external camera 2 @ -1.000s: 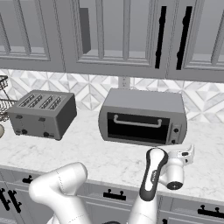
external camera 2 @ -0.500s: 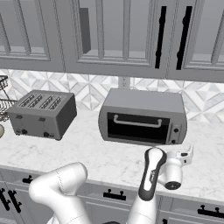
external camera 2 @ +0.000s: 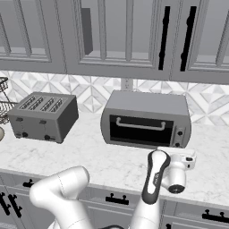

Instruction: Pick up the kebab skewer and baguette bread, and place them inside the toaster oven. Close the toaster oven door and start by setting the timer.

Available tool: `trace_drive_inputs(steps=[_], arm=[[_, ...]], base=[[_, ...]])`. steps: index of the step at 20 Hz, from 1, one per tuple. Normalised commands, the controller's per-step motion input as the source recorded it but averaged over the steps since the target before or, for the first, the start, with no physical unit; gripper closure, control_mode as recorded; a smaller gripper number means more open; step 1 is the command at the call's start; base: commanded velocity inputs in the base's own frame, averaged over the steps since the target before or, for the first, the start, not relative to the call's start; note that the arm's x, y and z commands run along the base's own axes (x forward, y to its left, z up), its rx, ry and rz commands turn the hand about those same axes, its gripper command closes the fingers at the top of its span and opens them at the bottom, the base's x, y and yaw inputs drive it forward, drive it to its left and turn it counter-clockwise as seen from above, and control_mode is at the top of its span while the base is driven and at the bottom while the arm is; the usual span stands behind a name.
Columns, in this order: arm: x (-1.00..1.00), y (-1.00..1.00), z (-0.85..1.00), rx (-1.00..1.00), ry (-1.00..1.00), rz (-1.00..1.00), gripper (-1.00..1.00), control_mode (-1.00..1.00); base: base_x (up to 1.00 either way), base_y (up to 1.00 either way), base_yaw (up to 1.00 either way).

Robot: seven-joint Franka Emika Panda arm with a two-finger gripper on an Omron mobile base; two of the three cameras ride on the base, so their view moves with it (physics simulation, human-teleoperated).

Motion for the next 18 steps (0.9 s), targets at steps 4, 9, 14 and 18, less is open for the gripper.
trace_drive_inputs(steps=[4,9,14,18], arm=[[0.0,0.25,0.38,0.28,0.0,0.11,1.0,-1.0],[0.05,0.35,0.53,0.3,0.0,0.11,1.0,-1.0],[0.1,0.3,0.5,0.29,0.0,0.12,1.0,-1.0],[0.09,0.3,0.48,0.29,0.0,0.12,1.0,-1.0]], base=[[0.0,0.0,0.0],[0.0,0.0,0.0],[0.0,0.0,0.0],[0.0,0.0,0.0]])
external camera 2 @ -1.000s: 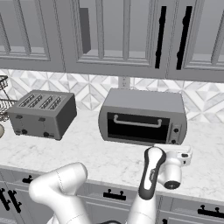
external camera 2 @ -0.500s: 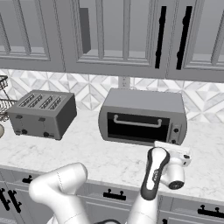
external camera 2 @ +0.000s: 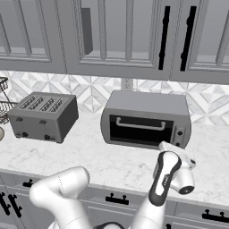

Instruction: Pick up the kebab skewer and baguette bread, and place them inside the toaster oven. Close the toaster oven door and start by setting the timer.

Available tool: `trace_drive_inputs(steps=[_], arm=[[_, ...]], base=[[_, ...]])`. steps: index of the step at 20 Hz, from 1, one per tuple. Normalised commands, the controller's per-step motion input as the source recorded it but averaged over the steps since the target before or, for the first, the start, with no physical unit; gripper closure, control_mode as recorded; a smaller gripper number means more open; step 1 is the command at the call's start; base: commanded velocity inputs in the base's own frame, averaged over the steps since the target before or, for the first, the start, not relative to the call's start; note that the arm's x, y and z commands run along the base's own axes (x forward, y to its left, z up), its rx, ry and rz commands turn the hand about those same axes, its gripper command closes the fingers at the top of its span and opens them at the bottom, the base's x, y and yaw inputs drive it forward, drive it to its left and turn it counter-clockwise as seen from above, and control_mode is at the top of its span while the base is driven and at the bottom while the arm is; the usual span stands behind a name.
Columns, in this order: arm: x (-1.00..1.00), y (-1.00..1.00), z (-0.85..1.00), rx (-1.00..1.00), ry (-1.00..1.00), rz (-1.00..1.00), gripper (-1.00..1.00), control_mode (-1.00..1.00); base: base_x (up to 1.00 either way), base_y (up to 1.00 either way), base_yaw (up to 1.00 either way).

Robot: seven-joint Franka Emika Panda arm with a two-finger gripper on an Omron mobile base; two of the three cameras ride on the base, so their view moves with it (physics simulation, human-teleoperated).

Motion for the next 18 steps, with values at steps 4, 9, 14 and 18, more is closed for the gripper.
trace_drive_inputs(steps=[4,9,14,18], arm=[[0.06,0.33,0.37,0.29,0.0,0.11,1.0,-1.0],[0.15,0.4,0.26,0.29,0.0,0.1,1.0,-1.0],[0.24,0.42,0.22,0.29,0.0,0.07,1.0,-1.0],[0.36,0.5,0.21,0.29,0.0,0.04,1.0,-1.0]], base=[[0.0,0.0,0.0],[0.0,0.0,0.0],[0.0,0.0,0.0],[0.0,0.0,0.0]])
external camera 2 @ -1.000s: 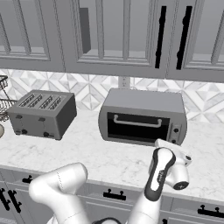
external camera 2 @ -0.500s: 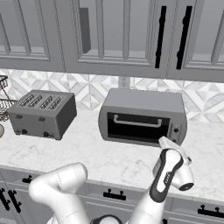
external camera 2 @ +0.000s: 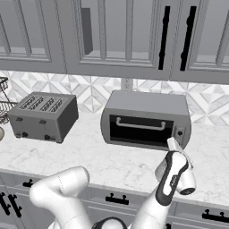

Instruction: Pick up the kebab skewer and baguette bread, and place them inside the toaster oven. Close the toaster oven door and start by setting the timer.

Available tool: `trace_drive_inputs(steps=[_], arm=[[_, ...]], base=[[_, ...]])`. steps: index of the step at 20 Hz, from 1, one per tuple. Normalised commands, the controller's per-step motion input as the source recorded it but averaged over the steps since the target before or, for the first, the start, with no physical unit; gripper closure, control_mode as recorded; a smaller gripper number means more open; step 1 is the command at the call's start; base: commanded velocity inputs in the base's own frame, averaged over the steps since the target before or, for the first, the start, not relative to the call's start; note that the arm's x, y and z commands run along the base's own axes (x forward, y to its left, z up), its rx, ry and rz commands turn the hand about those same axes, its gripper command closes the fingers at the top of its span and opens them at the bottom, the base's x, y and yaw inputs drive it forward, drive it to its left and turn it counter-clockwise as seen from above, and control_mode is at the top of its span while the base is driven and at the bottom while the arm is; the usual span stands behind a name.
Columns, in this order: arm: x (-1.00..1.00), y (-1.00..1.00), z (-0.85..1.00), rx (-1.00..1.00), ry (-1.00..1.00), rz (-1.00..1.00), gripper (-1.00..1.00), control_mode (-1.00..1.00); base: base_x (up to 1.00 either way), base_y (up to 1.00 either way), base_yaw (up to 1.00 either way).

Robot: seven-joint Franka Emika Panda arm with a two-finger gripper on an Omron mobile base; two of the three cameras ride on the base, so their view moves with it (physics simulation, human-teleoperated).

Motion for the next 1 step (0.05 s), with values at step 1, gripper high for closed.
trace_drive_inputs(steps=[1], arm=[[0.29,0.46,0.17,0.29,0.0,0.04,1.0,-1.0]], base=[[0.0,0.0,0.0]])
